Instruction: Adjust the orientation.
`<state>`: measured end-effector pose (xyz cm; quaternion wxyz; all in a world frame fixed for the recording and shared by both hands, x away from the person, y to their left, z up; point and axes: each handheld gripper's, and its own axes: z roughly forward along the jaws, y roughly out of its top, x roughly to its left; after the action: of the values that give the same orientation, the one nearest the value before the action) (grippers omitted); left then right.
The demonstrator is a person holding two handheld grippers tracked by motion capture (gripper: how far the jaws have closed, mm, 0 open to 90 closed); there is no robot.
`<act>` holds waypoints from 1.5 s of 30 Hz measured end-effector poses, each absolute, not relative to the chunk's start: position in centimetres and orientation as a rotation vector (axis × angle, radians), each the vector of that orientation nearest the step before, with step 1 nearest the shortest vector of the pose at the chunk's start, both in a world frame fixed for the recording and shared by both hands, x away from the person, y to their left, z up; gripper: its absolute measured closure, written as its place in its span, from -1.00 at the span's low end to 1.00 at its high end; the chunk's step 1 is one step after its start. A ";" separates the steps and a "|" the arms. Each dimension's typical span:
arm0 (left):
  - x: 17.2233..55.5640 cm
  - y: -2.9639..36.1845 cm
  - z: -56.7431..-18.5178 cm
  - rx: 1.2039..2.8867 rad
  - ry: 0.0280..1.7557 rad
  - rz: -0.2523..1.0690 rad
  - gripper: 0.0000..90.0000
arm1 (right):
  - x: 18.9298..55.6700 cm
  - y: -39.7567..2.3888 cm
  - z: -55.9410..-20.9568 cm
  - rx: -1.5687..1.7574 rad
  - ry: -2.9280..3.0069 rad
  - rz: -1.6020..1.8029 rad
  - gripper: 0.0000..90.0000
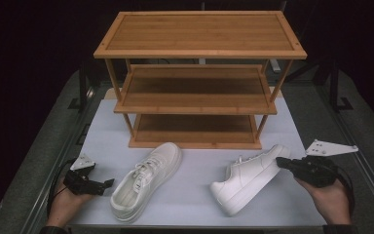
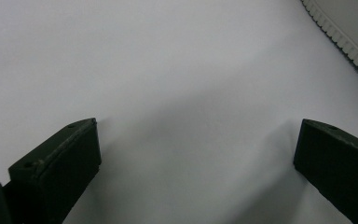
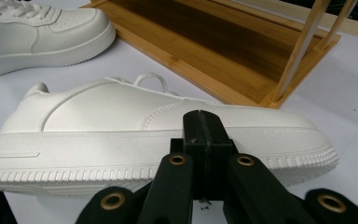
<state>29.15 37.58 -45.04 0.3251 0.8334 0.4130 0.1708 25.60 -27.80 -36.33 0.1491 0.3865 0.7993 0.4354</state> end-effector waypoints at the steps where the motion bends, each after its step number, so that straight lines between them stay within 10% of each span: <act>1: 29.2 37.6 -45.0 2.185 1.083 0.448 -1.00 | 25.4 -28.0 -36.4 1.107 2.298 1.248 1.00; 45: 29.2 37.6 -45.0 2.187 1.084 0.445 -1.00 | 20.3 -33.0 -42.6 1.250 2.304 1.284 1.00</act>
<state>29.16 37.60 -45.03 0.3244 0.8339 0.4132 0.1695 20.26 -33.01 -42.65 0.1111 0.4256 0.7844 0.4373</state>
